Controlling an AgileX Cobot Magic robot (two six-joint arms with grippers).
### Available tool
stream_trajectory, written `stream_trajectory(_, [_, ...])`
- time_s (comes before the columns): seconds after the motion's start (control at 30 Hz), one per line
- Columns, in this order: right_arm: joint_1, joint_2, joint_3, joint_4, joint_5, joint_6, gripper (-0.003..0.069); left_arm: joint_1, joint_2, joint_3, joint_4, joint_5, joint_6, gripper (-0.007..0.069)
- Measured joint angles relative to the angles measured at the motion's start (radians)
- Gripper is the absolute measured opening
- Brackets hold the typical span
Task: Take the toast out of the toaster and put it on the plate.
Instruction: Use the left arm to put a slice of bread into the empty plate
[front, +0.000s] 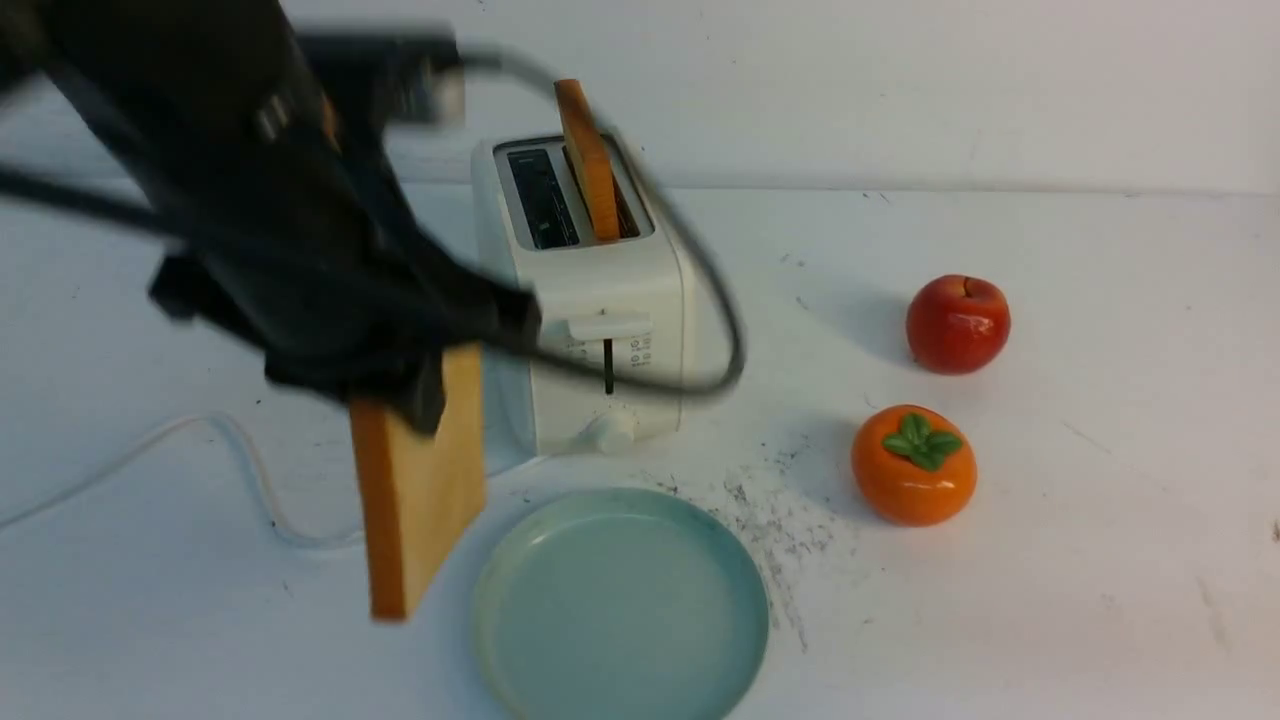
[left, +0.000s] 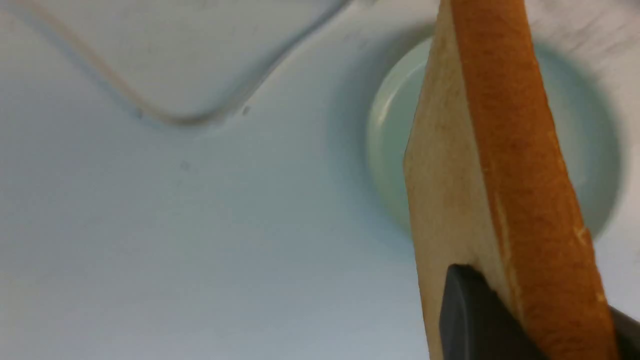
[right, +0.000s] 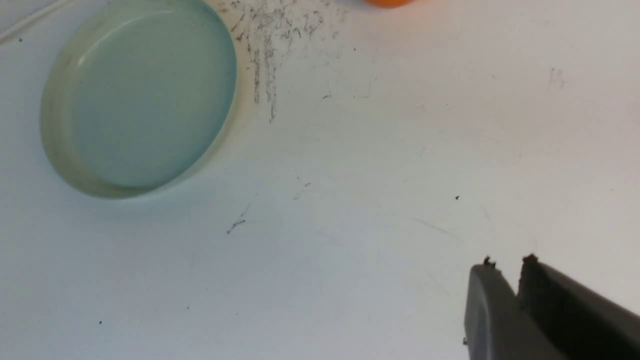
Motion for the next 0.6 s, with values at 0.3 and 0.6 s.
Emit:
stream_trajectory(0.3, [0.0, 0.0, 0.0, 0.011, -0.016, 0.0, 0.0101, -0.179, 0.127, 0.076, 0.281, -0.212, -0.148, 0.0111])
stream_trajectory(0.6, [0.0, 0.0, 0.0, 0.029, -0.016, 0.0, 0.0106, -0.282, 0.257, 0.076, 0.646, -0.317, -0.312, 0.0111])
